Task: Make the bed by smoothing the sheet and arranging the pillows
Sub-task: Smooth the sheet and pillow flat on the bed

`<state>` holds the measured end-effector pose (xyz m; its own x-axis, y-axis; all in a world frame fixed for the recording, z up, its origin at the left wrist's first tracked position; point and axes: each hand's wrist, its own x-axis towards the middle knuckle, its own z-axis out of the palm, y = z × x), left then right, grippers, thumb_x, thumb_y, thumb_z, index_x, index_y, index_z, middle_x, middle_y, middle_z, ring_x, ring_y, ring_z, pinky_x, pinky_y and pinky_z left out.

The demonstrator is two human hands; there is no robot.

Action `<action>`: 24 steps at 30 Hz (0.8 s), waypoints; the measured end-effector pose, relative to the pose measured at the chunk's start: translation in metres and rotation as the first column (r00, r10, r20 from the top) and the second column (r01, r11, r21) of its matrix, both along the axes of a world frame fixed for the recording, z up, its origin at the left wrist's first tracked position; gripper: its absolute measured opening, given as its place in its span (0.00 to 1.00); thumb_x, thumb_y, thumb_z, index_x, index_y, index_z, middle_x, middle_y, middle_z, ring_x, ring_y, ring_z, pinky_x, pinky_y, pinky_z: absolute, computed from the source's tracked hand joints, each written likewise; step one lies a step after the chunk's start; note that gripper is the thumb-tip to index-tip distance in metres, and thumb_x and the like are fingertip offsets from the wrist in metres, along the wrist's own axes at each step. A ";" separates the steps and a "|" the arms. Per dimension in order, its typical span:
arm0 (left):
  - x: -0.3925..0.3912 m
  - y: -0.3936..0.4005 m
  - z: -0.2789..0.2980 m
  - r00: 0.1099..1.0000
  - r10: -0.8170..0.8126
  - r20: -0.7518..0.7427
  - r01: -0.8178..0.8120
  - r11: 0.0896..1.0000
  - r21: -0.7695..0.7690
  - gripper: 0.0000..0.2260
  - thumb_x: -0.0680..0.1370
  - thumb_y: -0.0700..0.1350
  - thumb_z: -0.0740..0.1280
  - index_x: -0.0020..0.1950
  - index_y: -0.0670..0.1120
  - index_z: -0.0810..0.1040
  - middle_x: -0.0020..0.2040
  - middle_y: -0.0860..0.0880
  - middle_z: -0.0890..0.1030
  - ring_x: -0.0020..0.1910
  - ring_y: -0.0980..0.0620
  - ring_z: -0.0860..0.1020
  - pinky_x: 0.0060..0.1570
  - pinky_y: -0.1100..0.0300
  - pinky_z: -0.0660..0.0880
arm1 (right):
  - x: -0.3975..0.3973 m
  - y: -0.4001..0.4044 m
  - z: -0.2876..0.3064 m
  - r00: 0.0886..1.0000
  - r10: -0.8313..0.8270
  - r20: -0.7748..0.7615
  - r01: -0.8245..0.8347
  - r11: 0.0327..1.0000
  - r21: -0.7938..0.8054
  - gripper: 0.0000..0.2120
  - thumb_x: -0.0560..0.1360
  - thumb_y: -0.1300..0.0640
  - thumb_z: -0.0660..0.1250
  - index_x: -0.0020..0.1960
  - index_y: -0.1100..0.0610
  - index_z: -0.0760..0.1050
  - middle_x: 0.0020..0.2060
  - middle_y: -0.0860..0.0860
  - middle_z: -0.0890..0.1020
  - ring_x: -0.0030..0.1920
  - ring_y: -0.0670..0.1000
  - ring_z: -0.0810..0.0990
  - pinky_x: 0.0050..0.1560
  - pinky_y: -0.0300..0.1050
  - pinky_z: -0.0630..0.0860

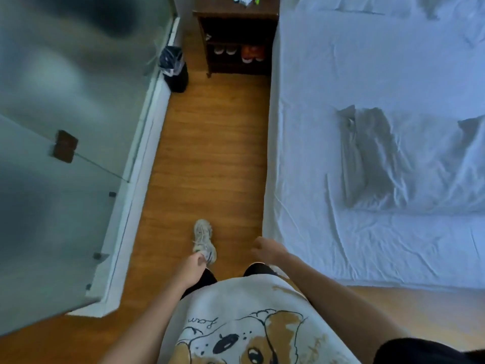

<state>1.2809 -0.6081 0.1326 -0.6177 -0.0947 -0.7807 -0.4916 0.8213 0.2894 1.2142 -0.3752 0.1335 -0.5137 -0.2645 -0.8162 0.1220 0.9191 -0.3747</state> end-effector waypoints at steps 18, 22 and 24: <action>-0.385 -0.073 -0.015 0.704 -0.710 0.027 0.710 0.702 -0.055 0.18 0.81 0.52 0.58 0.69 0.49 0.70 0.65 0.48 0.75 0.59 0.48 0.75 0.55 0.56 0.74 | -0.229 -0.070 0.002 0.723 -0.688 -0.060 0.689 0.725 -0.002 0.17 0.81 0.49 0.58 0.67 0.54 0.71 0.63 0.52 0.76 0.62 0.54 0.75 0.56 0.45 0.70; -0.451 -0.037 -0.025 0.621 -0.783 0.033 0.782 0.616 -0.093 0.18 0.81 0.52 0.58 0.69 0.49 0.70 0.67 0.48 0.74 0.63 0.48 0.74 0.57 0.56 0.73 | -0.273 -0.043 -0.015 0.656 -0.753 -0.051 0.754 0.656 0.000 0.16 0.80 0.49 0.58 0.65 0.55 0.72 0.62 0.53 0.77 0.60 0.55 0.76 0.56 0.47 0.72; -0.479 -0.014 -0.024 0.587 -0.809 0.034 0.807 0.582 -0.097 0.18 0.81 0.52 0.58 0.69 0.49 0.70 0.67 0.47 0.74 0.63 0.48 0.73 0.58 0.56 0.72 | -0.290 -0.029 -0.019 0.636 -0.771 -0.035 0.772 0.636 0.017 0.16 0.80 0.50 0.58 0.64 0.55 0.72 0.61 0.54 0.78 0.59 0.56 0.76 0.53 0.46 0.71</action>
<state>0.8016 -0.6220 0.1087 -0.4849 0.3785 -0.7884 0.3911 0.9002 0.1916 0.9243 -0.4037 0.1149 -0.5385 0.2585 -0.8020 0.7832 0.5046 -0.3633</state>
